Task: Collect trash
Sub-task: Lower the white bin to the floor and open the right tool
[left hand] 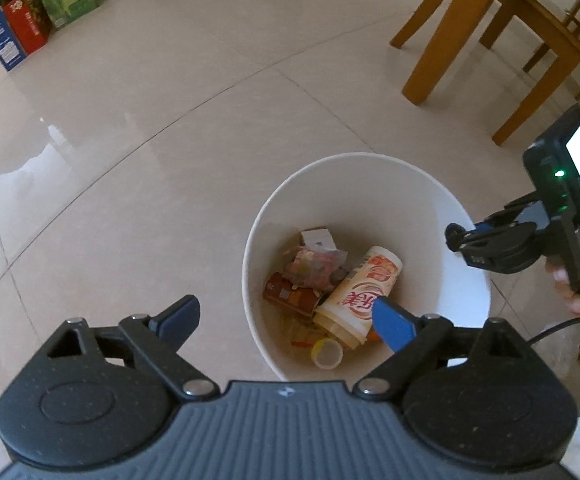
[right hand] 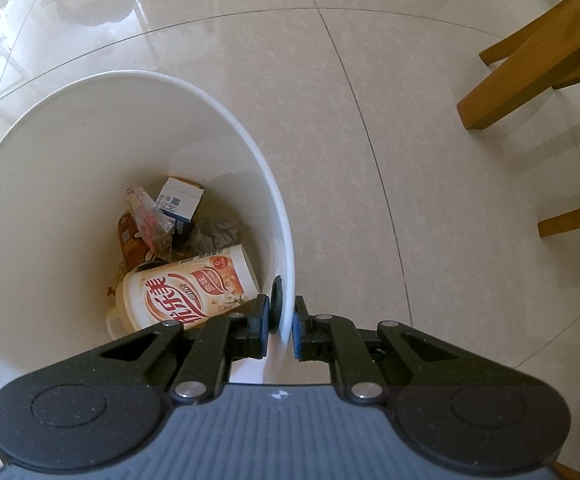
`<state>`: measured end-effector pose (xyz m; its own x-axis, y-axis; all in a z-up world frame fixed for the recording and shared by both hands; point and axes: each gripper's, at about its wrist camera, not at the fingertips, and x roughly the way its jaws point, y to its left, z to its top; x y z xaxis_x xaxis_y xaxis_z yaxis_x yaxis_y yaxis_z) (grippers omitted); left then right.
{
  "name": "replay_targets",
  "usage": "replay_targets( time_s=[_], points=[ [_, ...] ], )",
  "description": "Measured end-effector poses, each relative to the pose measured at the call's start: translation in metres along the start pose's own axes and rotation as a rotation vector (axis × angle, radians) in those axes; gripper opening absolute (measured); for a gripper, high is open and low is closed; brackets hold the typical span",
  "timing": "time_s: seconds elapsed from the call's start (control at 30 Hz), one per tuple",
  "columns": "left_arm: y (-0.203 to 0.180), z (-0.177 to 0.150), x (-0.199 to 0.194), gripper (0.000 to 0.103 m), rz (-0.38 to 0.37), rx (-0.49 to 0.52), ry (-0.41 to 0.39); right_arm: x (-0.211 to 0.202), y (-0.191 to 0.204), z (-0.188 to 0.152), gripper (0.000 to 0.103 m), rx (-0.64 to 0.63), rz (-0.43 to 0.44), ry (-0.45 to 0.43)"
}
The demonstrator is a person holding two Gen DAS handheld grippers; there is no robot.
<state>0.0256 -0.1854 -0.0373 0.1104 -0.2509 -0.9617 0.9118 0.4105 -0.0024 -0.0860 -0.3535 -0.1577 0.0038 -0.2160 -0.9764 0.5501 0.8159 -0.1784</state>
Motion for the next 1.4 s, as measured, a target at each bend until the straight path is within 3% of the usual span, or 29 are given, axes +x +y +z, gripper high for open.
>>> replay_targets(
  time_s=[0.3,0.4,0.53,0.63,0.77,0.83,0.9,1.2,1.4],
  points=[
    [0.005,-0.014,0.012,0.094,0.082,-0.076,-0.003,0.000,0.000,0.000,0.013,-0.001,0.001,0.000],
    [0.009,-0.022,0.019,0.094,0.128,-0.132,0.001,0.000,0.000,0.000,0.013,-0.001,0.001,0.001],
    [0.016,-0.034,0.029,0.094,0.130,-0.238,0.035,0.001,0.000,0.000,0.016,0.001,0.005,0.005],
    [0.017,-0.042,0.034,0.094,0.128,-0.283,0.059,0.001,0.001,0.000,0.026,0.003,0.019,0.019],
    [0.013,-0.048,0.035,0.094,0.140,-0.300,0.076,-0.004,0.004,-0.006,0.060,-0.006,0.012,0.018],
    [0.010,-0.048,0.035,0.094,0.153,-0.295,0.086,-0.011,0.003,-0.009,0.069,-0.005,0.014,0.008],
    [0.008,-0.048,0.033,0.094,0.162,-0.293,0.096,-0.017,0.003,-0.011,0.083,-0.010,0.014,0.006],
    [-0.003,-0.047,0.013,0.094,0.171,-0.333,0.142,-0.065,0.006,-0.016,0.103,-0.051,0.028,-0.028],
    [-0.018,-0.047,-0.001,0.094,0.209,-0.340,0.185,-0.104,0.013,-0.020,0.103,-0.046,0.043,-0.045]
  ],
)
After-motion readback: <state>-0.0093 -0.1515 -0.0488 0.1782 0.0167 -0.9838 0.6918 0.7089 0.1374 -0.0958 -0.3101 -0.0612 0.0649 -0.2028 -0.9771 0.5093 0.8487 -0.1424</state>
